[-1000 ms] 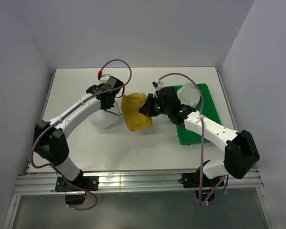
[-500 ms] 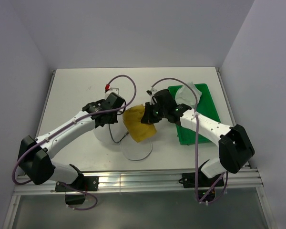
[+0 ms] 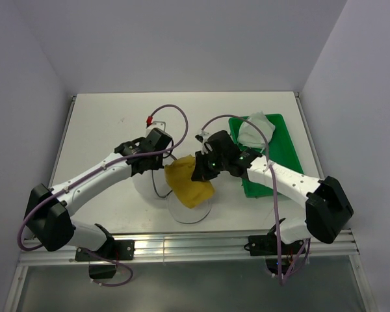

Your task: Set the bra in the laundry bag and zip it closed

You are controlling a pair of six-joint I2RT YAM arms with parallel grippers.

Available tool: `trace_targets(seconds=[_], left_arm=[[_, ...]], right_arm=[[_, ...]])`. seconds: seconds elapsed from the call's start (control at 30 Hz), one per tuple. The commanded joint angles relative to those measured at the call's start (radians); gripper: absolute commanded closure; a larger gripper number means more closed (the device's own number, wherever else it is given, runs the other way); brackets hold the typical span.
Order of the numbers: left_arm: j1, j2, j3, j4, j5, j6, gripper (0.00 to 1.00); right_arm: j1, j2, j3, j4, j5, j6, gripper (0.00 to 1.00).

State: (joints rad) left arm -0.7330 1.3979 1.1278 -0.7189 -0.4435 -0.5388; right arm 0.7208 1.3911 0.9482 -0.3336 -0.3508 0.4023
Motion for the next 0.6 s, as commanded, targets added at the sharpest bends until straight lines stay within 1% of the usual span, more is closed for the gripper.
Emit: trace_targets(seconds=[0.0,0.13,0.3,0.4,0.43,0.57], left_arm=[[-0.019,-0.025,0.004,0.056,0.028,0.005,1.00],[-0.028,-0.042,-0.003,0.081,0.048,0.008,1.00],[-0.039,-0.042,-0.016,0.094,0.077,0.013,1.00],[-0.040,-0.048,-0.043,0.111,0.101,-0.006,1.00],[-0.040,-0.056,-0.052,0.121,0.110,-0.010,1.00],[-0.045,-0.082,-0.109,0.151,0.181,-0.035,1.00]], right_arm=[[0.020,0.021,0.033,0.002,-0.027,0.000,1.00],[0.060,0.103,0.112,0.002,-0.048,0.015,1.00],[0.063,0.219,0.199,0.030,-0.046,0.082,1.00],[0.060,0.270,0.244,0.054,-0.036,0.173,1.00],[0.058,0.282,0.250,0.068,-0.033,0.232,1.00],[0.043,0.327,0.216,0.185,-0.027,0.392,1.00]])
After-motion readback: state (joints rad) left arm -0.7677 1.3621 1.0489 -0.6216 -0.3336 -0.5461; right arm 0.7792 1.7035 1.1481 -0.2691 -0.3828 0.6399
